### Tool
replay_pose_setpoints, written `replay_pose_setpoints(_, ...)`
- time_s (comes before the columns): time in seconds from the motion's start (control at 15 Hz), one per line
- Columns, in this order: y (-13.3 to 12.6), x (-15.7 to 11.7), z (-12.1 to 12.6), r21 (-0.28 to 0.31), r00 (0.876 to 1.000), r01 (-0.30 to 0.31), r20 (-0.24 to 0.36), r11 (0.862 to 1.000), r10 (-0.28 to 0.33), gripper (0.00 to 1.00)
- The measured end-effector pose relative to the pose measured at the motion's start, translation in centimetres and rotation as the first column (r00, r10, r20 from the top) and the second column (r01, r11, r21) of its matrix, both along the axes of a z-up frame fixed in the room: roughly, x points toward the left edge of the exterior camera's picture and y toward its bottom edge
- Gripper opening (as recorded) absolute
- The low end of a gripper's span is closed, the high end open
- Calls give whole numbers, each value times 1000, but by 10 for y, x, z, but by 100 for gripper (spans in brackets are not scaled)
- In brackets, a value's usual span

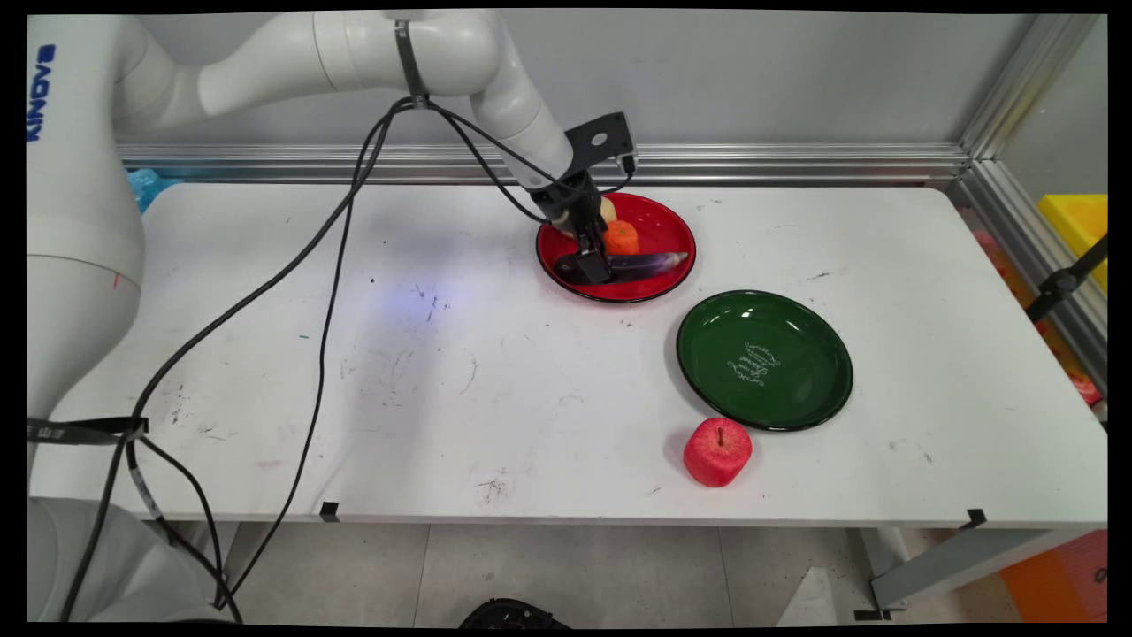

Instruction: Pick up the eggplant from the red plate, then place the picked object on the table

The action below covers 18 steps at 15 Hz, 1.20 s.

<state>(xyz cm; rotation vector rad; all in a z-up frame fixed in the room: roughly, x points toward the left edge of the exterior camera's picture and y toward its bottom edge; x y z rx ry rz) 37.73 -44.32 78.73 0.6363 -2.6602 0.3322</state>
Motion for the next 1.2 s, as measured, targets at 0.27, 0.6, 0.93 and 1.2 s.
replay_pose_setpoints(0.27,0,-1,-11,14,1000,-2,10,1000,2,100)
replay_pose_setpoints(0.6,2,0,-19,30,1000,-9,18,1000,9,100)
replay_pose_setpoints(0.93,3,0,-23,39,1000,-11,17,999,11,0)
replay_pose_setpoints(1.2,2,-2,-22,38,1000,-9,10,999,9,0)
